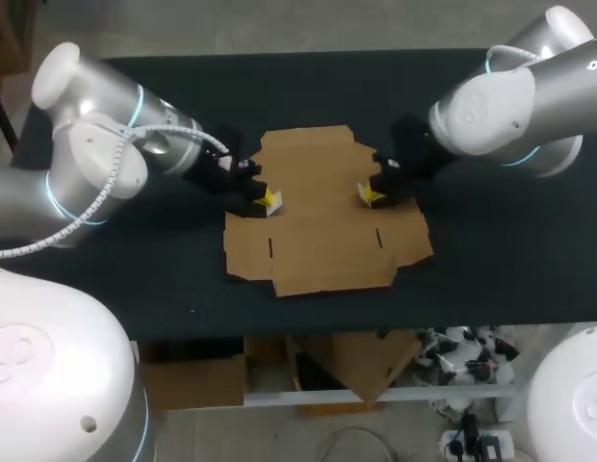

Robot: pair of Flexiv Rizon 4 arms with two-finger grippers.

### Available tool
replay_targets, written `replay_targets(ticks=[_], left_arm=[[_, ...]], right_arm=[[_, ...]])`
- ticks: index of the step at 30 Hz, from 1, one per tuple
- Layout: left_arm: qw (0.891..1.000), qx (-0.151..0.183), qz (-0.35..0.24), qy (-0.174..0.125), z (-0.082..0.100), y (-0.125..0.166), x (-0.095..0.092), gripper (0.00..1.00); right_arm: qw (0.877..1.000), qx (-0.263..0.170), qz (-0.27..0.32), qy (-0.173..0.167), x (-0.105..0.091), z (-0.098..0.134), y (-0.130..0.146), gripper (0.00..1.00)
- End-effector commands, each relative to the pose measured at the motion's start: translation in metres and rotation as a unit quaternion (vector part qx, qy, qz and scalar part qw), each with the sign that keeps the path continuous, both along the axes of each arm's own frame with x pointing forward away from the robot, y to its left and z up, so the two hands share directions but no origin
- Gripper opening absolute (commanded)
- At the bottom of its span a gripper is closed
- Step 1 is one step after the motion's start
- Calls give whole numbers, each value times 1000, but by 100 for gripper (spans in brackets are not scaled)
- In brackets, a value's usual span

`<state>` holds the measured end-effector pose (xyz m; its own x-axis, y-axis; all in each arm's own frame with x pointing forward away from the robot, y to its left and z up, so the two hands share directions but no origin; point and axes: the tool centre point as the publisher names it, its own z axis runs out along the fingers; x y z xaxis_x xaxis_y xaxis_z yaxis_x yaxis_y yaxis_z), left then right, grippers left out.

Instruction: Assemble the packaging by folding the flat box into shape, placing the metal phone stand inside, and closing the box properly

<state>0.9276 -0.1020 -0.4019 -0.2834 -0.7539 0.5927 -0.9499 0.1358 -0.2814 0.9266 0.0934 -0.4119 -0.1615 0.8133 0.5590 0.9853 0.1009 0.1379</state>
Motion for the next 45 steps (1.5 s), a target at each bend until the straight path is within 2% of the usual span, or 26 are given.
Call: replay_targets(ticks=[1, 8, 14, 21, 27, 36, 45], left_arm=[[1000, 9, 2, 1, -1, -6, 3, 0], [1000, 24, 6, -2, -4, -12, 3, 0], [999, 48, 18, 7, -8, -16, 2, 0], [994, 102, 46, 6, -12, -25, -2, 0], [990, 127, 65, 10, -12, -26, -3, 0], [987, 137, 84, 8, -5, -18, -8, 0], [987, 122, 102, -4, 13, -2, -12, 0]], right_arm=[[1000, -3, 1, 6, 5, -5, 3, 0], [1000, -13, -7, 16, 4, -8, 5, 0], [999, -32, -16, 37, 7, -14, 9, 0], [997, -46, -20, 53, 9, -19, 14, 0], [996, -57, -23, 64, 9, -21, 16, 0], [997, -49, -38, 50, 3, -10, 9, 0], [999, 3, -42, 19, 0, 11, -12, 0]])
